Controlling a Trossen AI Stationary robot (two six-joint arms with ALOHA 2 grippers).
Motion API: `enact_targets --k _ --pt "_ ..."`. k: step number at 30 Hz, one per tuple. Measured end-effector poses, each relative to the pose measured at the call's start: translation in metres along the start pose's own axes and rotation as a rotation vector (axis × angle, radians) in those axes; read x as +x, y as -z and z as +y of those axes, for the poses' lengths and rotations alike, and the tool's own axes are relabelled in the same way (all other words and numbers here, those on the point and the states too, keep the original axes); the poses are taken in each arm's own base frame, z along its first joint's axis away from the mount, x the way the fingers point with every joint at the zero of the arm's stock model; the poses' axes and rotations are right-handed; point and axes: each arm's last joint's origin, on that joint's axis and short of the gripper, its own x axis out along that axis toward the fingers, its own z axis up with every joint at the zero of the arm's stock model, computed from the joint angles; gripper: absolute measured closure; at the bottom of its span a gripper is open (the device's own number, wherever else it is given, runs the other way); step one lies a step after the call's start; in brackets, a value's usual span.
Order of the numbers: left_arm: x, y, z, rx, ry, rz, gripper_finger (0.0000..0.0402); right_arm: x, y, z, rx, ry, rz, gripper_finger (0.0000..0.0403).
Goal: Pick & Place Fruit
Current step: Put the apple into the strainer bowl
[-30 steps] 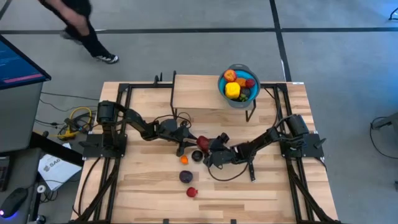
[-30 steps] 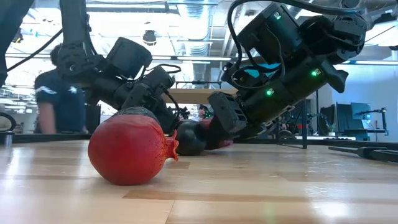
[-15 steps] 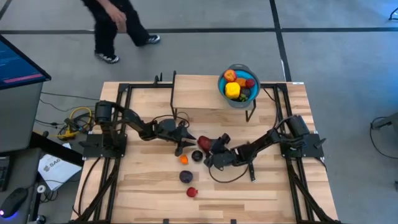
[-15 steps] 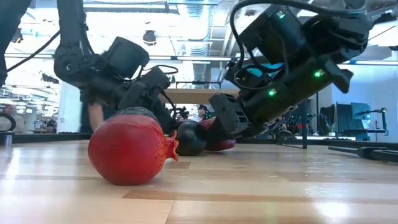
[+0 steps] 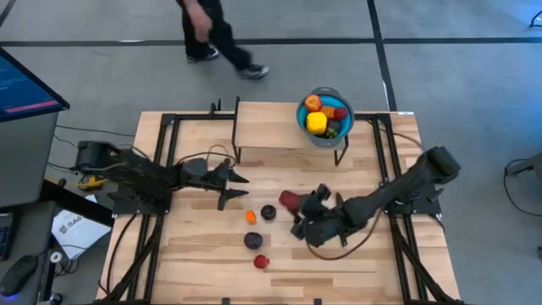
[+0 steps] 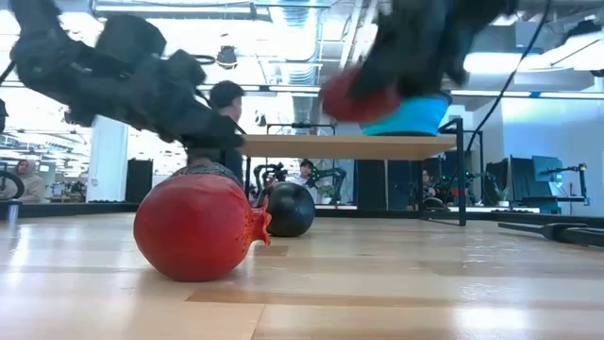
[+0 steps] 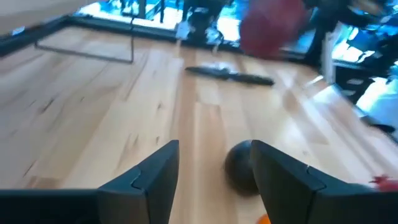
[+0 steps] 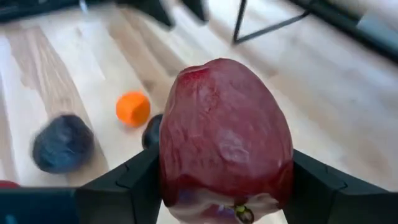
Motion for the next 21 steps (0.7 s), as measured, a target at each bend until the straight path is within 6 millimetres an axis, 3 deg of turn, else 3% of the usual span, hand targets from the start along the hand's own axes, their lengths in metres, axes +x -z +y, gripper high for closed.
enact_targets --k 4,10,16,21 --pt "-0.009 0.001 -0.002 0.004 0.006 -0.024 0.0211 -0.037 -0.046 -0.027 -0.02 0.087 0.038 0.0161" --pt "-0.014 0.009 -0.001 0.001 -0.01 -0.002 0.0217 -0.068 -0.101 -0.101 0.064 0.282 0.114 0.0156" --pt "-0.013 0.012 -0.001 -0.001 -0.013 0.012 0.022 -0.075 -0.121 -0.168 0.164 0.395 0.179 0.0154" --pt "-0.013 0.011 -0.001 0.0 -0.012 0.004 0.022 -0.064 -0.129 -0.2 0.171 0.407 0.278 0.0153"
